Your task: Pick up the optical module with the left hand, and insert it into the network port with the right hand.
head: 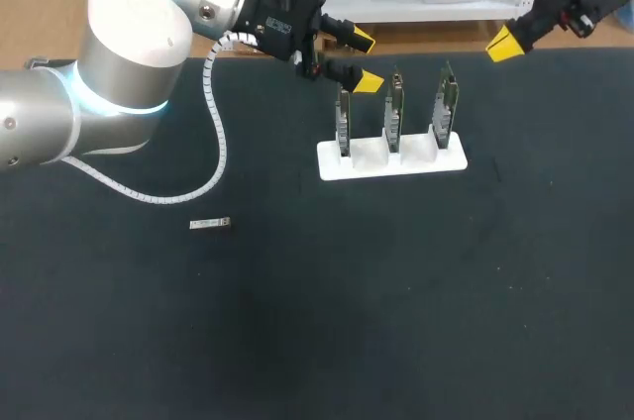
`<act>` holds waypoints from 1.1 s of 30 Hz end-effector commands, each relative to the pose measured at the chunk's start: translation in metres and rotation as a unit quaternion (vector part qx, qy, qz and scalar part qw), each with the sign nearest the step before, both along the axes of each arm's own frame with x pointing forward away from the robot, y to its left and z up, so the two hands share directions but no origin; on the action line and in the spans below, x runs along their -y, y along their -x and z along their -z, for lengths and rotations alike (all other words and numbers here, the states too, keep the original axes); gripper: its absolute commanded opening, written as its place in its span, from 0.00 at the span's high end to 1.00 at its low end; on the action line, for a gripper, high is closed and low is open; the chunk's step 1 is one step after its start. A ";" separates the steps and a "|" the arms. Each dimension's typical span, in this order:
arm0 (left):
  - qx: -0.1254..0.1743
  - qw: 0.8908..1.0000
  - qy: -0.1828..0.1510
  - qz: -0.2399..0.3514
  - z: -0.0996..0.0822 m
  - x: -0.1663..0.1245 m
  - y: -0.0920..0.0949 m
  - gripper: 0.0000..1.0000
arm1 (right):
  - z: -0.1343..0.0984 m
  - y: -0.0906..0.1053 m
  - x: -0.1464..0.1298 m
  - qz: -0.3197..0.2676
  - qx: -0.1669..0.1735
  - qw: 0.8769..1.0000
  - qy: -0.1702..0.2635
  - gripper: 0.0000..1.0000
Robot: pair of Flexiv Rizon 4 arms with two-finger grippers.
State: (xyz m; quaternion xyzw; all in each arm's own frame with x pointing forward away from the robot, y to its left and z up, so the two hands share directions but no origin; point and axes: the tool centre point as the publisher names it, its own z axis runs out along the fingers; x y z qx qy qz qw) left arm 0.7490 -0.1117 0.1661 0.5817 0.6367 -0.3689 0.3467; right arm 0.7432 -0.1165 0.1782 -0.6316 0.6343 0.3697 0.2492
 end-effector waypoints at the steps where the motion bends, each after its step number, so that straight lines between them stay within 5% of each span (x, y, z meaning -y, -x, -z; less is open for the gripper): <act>1: -0.001 1.000 -0.003 0.001 -0.001 0.001 -0.002 0.00 | 0.005 -0.008 0.000 -0.005 -0.007 1.000 -0.001 1.00; 25: -0.001 1.000 -0.003 0.001 -0.001 0.001 -0.002 0.00 | 0.015 -0.016 -0.004 -0.009 -0.012 1.000 -0.012 1.00; 26: -0.001 1.000 -0.003 0.001 -0.001 0.001 -0.002 0.00 | 0.015 -0.017 -0.005 -0.003 -0.005 1.000 -0.004 0.58; 27: -0.001 1.000 -0.003 0.001 -0.001 0.001 -0.002 0.00 | 0.015 -0.017 -0.005 -0.003 -0.005 1.000 -0.004 0.00; 33: -0.001 1.000 -0.003 0.001 -0.001 0.001 -0.002 0.00 | 0.015 -0.017 -0.005 -0.003 -0.005 1.000 -0.004 0.00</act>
